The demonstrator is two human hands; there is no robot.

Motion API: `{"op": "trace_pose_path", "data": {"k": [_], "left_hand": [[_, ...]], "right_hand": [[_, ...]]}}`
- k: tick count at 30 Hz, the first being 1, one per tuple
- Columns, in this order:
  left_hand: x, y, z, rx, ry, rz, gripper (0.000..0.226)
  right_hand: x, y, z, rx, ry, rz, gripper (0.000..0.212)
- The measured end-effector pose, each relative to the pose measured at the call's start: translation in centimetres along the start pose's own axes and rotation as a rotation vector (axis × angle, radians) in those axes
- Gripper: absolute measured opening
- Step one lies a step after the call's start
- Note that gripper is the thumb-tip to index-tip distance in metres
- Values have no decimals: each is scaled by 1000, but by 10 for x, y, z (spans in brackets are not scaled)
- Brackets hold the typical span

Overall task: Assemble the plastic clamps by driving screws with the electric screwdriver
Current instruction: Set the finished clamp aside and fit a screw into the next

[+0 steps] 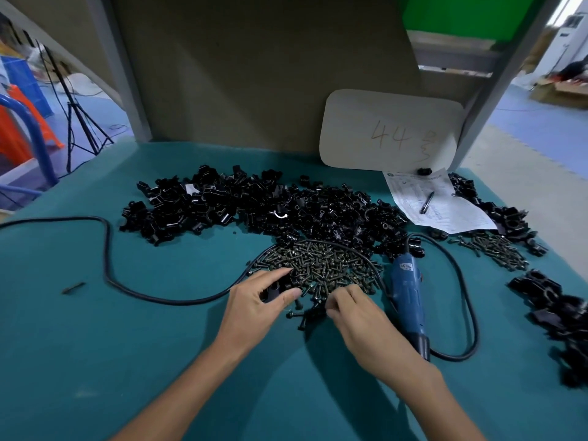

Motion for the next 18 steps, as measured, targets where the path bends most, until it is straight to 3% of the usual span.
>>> {"op": "trace_pose_path", "data": {"k": [8,11,18], "left_hand": [[-7,1,-1,-2,-33,25,44],[-9,2,-2,-9,-43,28,42],[-10,3,-1,-12,-57,63,43]], "right_hand": [[-4,14,12,-338,-221,784,13],[1,7,18,-329,-228,1021,19],[1,0,26,-327,-250,1069,10]]}}
Point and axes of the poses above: each hand's wrist, its own z-axis towards the middle knuckle, its own y-axis out of the back of the hand, x = y × z, the point moved 8 cm from there along z, towards the middle knuckle, and after that the axes turned 8 degrees about y, right-handed, at the moved point
